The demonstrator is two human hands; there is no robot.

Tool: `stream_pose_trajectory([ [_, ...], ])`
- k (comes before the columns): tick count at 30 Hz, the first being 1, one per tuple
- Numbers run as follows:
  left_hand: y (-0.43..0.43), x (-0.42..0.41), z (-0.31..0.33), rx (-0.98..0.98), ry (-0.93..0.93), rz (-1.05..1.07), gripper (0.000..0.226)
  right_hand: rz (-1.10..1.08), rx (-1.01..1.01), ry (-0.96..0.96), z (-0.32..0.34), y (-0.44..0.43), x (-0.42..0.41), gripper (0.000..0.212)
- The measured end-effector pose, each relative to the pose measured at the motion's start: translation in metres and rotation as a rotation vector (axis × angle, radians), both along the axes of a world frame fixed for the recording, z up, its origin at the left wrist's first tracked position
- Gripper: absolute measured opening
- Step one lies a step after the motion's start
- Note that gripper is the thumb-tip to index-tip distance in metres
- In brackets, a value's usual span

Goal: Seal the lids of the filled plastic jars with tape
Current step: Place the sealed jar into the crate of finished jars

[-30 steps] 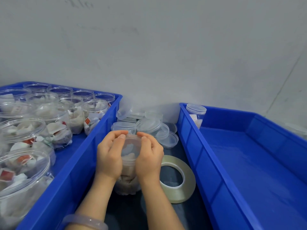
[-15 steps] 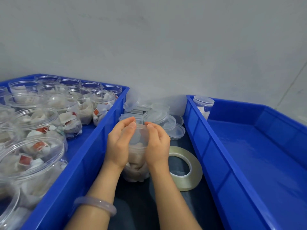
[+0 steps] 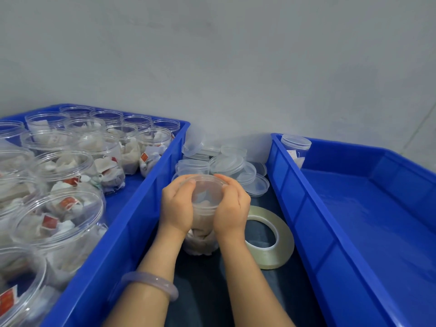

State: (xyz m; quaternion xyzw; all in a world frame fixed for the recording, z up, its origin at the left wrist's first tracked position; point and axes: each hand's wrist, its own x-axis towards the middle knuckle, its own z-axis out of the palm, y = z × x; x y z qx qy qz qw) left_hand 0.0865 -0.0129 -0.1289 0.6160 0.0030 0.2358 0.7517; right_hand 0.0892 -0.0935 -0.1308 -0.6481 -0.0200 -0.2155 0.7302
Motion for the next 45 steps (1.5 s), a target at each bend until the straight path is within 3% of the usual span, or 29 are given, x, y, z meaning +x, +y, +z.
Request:
stream_pose_trajectory([
  [6,0.003,-0.004,-0.007,-0.019,0.0,-0.078,0.013,0.008,0.047,0.027,-0.001,0.002,0.0,0.041],
  [11,-0.003,-0.006,-0.007,-0.084,0.089,-0.012,0.034,0.035,0.079,0.053,0.001,0.002,-0.002,0.051],
  [17,-0.002,-0.009,-0.005,-0.046,0.111,-0.059,0.039,0.023,0.1,0.018,-0.003,0.0,-0.004,0.033],
  [22,-0.005,-0.009,-0.004,-0.093,0.105,-0.031,0.056,0.027,0.118,0.023,-0.003,0.001,-0.002,0.035],
  [26,-0.004,-0.007,-0.006,-0.067,0.062,-0.061,0.032,0.03,0.102,0.01,-0.002,0.0,-0.002,0.035],
  [31,-0.002,-0.004,-0.009,-0.068,0.087,-0.046,0.048,0.003,0.072,-0.028,-0.004,0.0,-0.001,0.031],
  [36,-0.002,-0.004,-0.01,-0.068,0.041,-0.054,0.034,-0.024,0.072,-0.027,-0.003,0.001,-0.001,0.039],
  [40,-0.002,0.0,-0.011,-0.085,0.073,-0.031,0.051,-0.011,0.081,-0.005,-0.003,0.0,0.0,0.03],
  [45,-0.003,-0.001,-0.012,-0.075,0.029,-0.035,0.032,0.022,0.082,0.024,-0.004,0.0,0.0,0.036],
])
